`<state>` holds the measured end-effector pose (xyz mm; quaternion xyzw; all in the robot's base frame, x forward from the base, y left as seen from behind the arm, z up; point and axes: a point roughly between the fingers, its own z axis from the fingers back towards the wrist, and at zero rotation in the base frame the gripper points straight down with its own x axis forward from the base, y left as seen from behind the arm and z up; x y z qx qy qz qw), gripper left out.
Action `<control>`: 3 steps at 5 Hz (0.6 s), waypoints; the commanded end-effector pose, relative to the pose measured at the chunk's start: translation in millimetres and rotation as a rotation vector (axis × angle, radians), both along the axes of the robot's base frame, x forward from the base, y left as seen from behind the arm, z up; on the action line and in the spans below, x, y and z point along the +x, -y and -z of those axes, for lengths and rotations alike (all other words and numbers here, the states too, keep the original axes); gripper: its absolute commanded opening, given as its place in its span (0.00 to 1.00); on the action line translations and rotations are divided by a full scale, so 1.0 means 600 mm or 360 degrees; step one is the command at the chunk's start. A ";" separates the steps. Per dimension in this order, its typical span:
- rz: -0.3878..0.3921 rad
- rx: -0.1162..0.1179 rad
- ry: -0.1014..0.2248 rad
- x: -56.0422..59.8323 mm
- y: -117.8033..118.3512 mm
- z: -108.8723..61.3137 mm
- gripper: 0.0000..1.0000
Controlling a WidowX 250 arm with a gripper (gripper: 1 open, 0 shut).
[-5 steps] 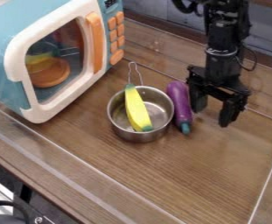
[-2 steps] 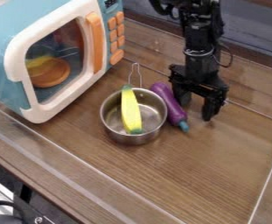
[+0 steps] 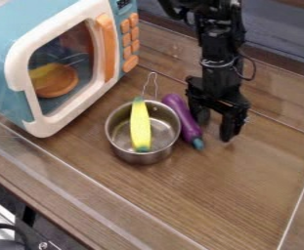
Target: Put the eggplant in the silver pot
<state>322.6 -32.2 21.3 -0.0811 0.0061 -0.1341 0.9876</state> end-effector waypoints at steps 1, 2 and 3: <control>0.0102 -0.0008 0.0073 0.000 -0.016 -0.026 1.00; 0.0089 -0.0008 0.0075 -0.001 -0.024 -0.033 1.00; 0.0075 -0.0007 0.0078 -0.001 -0.031 -0.040 1.00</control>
